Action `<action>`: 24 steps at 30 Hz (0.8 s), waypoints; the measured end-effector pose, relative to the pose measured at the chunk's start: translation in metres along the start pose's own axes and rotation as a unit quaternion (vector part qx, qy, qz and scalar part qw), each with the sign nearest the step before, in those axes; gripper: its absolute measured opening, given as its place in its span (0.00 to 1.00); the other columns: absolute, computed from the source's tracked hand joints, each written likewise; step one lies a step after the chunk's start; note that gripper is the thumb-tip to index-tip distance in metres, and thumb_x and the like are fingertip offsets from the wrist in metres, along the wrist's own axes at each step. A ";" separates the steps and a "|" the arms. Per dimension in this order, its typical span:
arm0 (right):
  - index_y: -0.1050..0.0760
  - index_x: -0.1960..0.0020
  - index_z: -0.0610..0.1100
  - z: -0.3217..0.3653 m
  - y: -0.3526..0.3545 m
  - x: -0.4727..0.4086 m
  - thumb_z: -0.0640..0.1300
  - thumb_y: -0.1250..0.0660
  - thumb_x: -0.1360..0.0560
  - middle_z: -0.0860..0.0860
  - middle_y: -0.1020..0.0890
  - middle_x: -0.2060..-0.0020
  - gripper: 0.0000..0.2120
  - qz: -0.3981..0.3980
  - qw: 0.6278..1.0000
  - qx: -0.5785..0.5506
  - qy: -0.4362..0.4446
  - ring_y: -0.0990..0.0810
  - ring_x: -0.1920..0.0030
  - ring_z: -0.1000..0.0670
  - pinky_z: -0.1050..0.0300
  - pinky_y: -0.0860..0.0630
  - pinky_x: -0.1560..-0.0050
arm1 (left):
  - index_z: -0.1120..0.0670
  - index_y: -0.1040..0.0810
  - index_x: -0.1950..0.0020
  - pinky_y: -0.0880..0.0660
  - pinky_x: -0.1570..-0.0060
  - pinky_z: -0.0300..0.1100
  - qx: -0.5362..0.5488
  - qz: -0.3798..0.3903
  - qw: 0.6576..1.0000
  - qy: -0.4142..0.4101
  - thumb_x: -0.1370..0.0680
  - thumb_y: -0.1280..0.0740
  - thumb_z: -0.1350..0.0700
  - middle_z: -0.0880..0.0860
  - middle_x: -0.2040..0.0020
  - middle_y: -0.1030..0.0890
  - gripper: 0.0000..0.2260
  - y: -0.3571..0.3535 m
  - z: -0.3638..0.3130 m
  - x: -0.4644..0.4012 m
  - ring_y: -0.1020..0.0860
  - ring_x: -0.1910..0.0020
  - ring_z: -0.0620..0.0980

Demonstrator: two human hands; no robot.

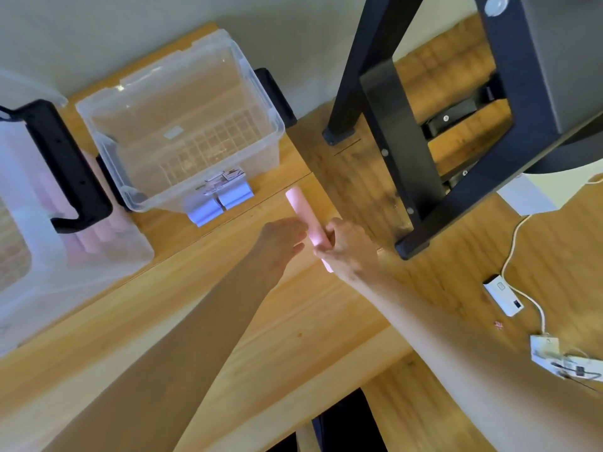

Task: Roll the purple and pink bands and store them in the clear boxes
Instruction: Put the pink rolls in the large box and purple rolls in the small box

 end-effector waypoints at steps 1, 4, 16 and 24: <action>0.26 0.53 0.42 0.001 0.001 0.003 0.44 0.29 0.25 0.50 0.22 0.58 0.08 0.008 1.000 -0.014 0.000 0.22 0.59 0.47 0.56 0.29 0.65 | 0.62 0.24 0.36 0.28 0.37 0.44 -0.004 0.000 1.000 -0.002 0.20 0.36 0.66 0.58 0.38 0.21 0.12 0.000 0.000 0.002 0.24 0.37 0.52; 0.23 0.50 0.42 0.004 0.006 0.017 0.46 0.28 0.26 0.51 0.18 0.57 0.09 0.038 0.997 -0.066 -0.006 0.19 0.58 0.49 0.49 0.21 0.58 | 0.61 0.27 0.30 0.28 0.39 0.41 -0.020 0.003 1.000 -0.024 0.21 0.34 0.66 0.56 0.37 0.21 0.19 0.005 0.002 0.011 0.23 0.36 0.52; 0.21 0.52 0.45 0.117 0.047 0.069 0.45 0.24 0.30 0.52 0.17 0.62 0.09 0.074 0.980 -0.158 0.094 0.19 0.64 0.53 0.56 0.21 0.62 | 0.58 0.24 0.36 0.20 0.44 0.47 0.024 -0.028 0.989 -0.142 0.22 0.29 0.59 0.56 0.46 0.16 0.15 0.079 -0.060 0.101 0.16 0.48 0.51; 0.27 0.34 0.51 0.233 0.053 0.099 0.45 0.19 0.35 0.56 0.18 0.54 0.32 0.101 0.960 -0.161 0.208 0.19 0.57 0.57 0.61 0.21 0.54 | 0.55 0.22 0.42 0.20 0.61 0.34 0.051 -0.063 0.969 -0.232 0.22 0.30 0.59 0.50 0.54 0.14 0.09 0.174 -0.121 0.172 0.15 0.56 0.46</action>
Point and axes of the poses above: each hand's wrist, its own x-axis away from the middle knuckle, its own y-axis out of the back of the hand, z = x × y, the point moved 4 cm from there along -x, towards the middle knuckle
